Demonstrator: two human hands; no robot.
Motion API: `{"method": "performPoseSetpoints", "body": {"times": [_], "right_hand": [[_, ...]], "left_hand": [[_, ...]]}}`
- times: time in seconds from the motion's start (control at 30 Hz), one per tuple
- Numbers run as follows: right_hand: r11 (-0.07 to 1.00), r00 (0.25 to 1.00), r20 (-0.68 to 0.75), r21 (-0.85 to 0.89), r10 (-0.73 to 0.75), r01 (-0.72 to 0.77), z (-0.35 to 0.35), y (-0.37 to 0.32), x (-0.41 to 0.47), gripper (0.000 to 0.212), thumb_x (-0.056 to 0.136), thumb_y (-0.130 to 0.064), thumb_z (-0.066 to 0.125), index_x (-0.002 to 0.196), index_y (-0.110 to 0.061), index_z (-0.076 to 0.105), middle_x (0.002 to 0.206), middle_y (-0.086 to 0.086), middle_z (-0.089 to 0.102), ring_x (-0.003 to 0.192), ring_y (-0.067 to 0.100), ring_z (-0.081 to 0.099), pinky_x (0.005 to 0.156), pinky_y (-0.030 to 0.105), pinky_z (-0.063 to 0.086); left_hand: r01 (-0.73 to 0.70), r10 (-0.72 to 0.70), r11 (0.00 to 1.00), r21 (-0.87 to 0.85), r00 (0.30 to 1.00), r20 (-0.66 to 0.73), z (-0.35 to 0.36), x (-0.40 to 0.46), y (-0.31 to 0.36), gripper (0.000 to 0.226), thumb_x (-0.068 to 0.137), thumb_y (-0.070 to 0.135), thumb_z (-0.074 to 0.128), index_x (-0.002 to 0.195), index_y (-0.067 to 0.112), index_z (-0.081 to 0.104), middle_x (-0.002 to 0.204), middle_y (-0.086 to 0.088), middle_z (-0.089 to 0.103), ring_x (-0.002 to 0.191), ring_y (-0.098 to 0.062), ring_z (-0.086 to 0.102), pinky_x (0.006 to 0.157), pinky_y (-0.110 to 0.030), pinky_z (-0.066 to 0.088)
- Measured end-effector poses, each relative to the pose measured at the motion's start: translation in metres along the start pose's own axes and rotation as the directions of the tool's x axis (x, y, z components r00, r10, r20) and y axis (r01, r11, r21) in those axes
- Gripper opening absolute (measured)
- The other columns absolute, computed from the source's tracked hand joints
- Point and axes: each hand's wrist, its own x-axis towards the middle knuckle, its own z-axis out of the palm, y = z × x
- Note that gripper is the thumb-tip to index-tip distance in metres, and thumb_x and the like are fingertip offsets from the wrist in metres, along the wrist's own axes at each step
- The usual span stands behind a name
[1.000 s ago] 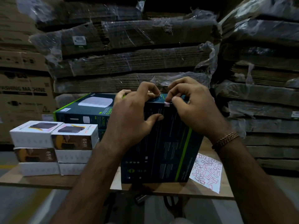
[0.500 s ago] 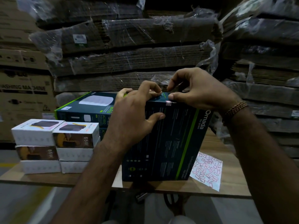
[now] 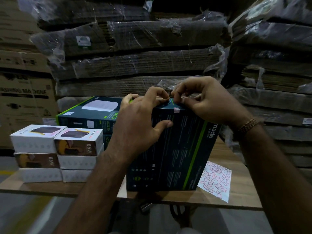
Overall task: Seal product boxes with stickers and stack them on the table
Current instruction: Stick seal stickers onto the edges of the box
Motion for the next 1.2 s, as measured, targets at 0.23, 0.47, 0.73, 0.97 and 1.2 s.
{"method": "performPoseSetpoints", "body": {"times": [0.23,0.47,0.73,0.97,1.2], "right_hand": [[0.974,0.962,-0.187,-0.15,-0.196,0.17,0.019,0.002,-0.023,0.037,0.086,0.011,0.061,0.098,-0.018,0.082,0.123,-0.003,0.068,0.119,0.007,0.064,0.089,0.021,0.059],[0.958,0.953,-0.198,-0.22,-0.23,0.186,0.035,0.003,-0.031,0.047,0.093,0.002,0.052,0.129,-0.016,0.076,0.137,0.002,0.065,0.123,0.014,0.063,0.101,0.035,0.056],[0.979,0.914,-0.357,-0.137,-0.192,0.152,0.041,0.002,-0.03,0.023,0.092,-0.015,0.079,0.113,-0.012,0.073,0.119,-0.001,0.067,0.102,0.011,0.068,0.087,0.027,0.058],[0.955,0.917,-0.303,-0.226,-0.258,0.194,0.036,0.007,-0.033,0.028,0.09,-0.009,0.079,0.114,-0.008,0.065,0.117,0.003,0.063,0.109,0.015,0.063,0.091,0.029,0.055],[0.982,0.901,-0.393,-0.12,-0.184,0.149,0.041,0.009,-0.027,0.029,0.093,-0.016,0.08,0.117,-0.009,0.066,0.116,0.0,0.064,0.101,0.01,0.069,0.086,0.029,0.06]], "left_hand": [[0.01,-0.01,1.0,-0.008,1.0,-0.018,0.001,0.001,0.001,0.065,0.079,0.04,0.092,0.131,0.027,0.055,0.124,0.011,0.075,0.118,0.005,0.052,0.123,-0.049,0.027],[-0.001,0.0,1.0,0.017,1.0,0.01,0.002,0.0,0.0,0.066,0.082,0.041,0.09,0.134,0.029,0.052,0.125,0.012,0.076,0.126,-0.009,0.062,0.123,-0.057,0.031],[0.01,-0.009,1.0,-0.023,1.0,0.019,0.001,0.003,-0.001,0.068,0.081,0.041,0.09,0.135,0.031,0.05,0.13,0.016,0.073,0.133,-0.004,0.06,0.124,-0.056,0.028],[0.012,-0.011,1.0,-0.025,1.0,0.028,0.004,0.006,-0.004,0.069,0.081,0.041,0.09,0.136,0.03,0.05,0.131,0.014,0.074,0.135,-0.006,0.059,0.123,-0.057,0.029],[0.001,-0.001,1.0,-0.019,1.0,0.009,0.005,0.005,-0.005,0.069,0.08,0.043,0.09,0.136,0.03,0.051,0.13,0.015,0.074,0.132,-0.008,0.06,0.123,-0.056,0.031]]}}
